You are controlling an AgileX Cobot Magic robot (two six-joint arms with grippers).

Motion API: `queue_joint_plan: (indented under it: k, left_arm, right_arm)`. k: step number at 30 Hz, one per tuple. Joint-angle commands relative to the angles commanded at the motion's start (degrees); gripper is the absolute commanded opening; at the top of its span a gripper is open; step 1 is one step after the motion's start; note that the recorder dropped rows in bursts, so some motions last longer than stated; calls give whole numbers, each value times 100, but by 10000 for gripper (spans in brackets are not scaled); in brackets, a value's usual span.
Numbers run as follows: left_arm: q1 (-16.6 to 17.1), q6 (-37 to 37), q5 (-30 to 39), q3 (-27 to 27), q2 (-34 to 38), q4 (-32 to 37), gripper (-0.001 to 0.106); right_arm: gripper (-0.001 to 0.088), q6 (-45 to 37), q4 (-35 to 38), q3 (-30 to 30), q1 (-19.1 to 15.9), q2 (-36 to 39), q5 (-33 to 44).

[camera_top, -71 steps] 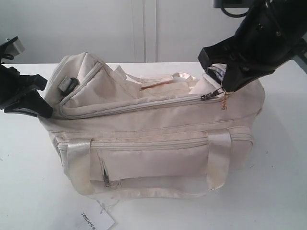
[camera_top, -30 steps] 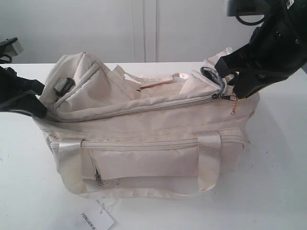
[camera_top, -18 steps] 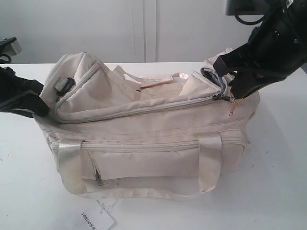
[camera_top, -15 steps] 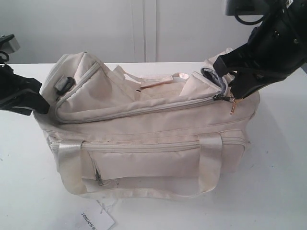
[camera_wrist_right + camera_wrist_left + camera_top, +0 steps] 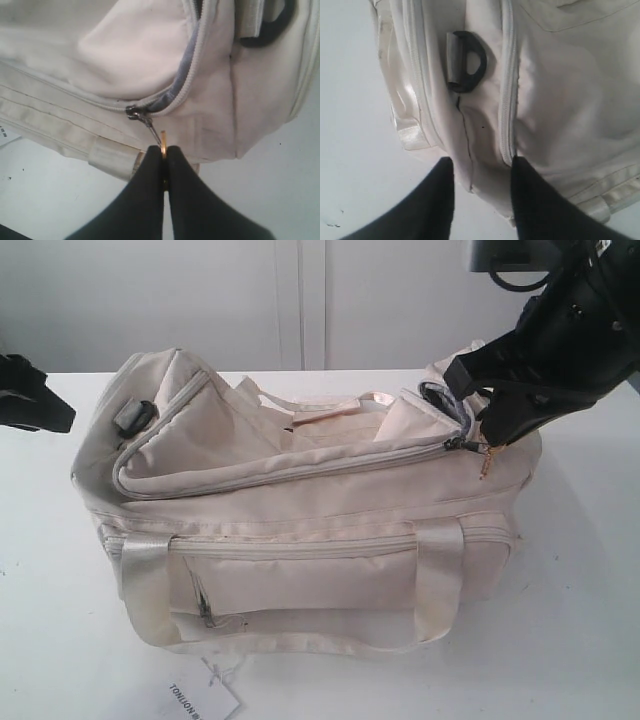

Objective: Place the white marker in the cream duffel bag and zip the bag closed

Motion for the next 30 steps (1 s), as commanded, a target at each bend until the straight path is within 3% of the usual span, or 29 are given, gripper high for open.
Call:
queue_joint_plan:
  k: [4,12,30]
  left_arm:
    - [0,22,120,0,-153,-122,0]
    - [-74,523,196,0,-601,-605,0]
    - [-1693,1147,-861,92,-1768,117,0]
  right_arm:
    - [0,0,0,0,0,0,0]
    - [0,159,-2,0,0,0,0]
    - [0,421,-2,0,0,0,0]
